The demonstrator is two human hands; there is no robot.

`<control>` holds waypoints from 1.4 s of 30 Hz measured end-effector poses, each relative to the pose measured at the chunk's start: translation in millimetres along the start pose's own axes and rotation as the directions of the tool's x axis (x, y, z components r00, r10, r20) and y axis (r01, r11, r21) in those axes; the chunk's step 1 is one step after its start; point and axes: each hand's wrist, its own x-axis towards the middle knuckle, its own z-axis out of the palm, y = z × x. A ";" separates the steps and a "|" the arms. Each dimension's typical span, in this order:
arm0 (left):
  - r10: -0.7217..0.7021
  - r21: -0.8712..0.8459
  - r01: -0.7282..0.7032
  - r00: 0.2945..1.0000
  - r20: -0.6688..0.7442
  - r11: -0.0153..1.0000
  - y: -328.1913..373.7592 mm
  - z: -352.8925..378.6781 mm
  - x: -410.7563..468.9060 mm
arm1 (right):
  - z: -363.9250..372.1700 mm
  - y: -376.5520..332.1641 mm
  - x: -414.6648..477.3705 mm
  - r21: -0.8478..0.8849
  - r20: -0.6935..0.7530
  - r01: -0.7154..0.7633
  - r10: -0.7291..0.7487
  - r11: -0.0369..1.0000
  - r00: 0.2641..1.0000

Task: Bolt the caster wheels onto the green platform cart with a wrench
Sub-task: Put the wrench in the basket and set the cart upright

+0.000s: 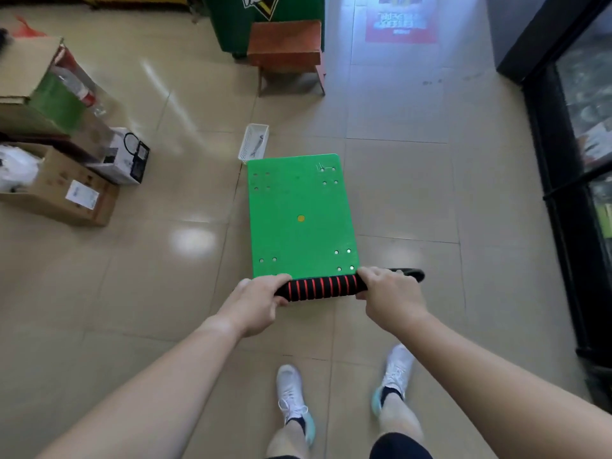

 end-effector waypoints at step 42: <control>0.179 0.076 -0.189 0.977 0.114 0.979 -53.8 17.5 -0.8 | 29.8 -24.0 -50.7 0.240 0.192 -0.158 0.113 0.958 0.975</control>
